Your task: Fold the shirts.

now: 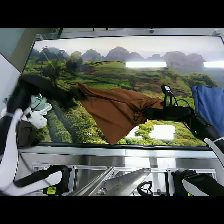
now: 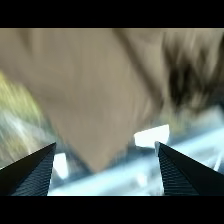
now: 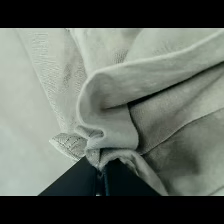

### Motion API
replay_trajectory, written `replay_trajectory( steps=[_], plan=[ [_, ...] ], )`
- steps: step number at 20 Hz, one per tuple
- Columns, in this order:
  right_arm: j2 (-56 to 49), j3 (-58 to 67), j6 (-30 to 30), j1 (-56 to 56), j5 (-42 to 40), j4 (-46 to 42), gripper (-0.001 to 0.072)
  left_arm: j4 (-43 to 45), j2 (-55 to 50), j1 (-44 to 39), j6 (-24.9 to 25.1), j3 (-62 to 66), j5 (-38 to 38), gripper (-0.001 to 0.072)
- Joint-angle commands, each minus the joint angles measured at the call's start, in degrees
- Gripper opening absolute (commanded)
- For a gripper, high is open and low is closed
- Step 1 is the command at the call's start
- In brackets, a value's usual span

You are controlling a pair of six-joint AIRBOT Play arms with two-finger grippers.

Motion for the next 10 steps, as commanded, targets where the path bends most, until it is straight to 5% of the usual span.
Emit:
replay_trajectory(
  steps=[1, 4, 10],
  plan=[
    [0.0, 0.3, -0.2, 0.1, -1.3, -0.1, 0.0025, 0.1, 12.2, -10.0, -6.8, -23.3, -11.2, 0.0685],
    [0.0, 0.3, -0.9, 0.1, -2.8, -0.1, 0.0026, -6.9, 17.0, -19.5, -8.4, -36.3, -25.6, 0.0684],
    [0.1, 0.3, -1.9, 0.1, -4.2, 0.1, 0.0025, -7.0, 16.7, -34.8, -17.6, -42.6, -41.9, 0.0683]
  ],
)
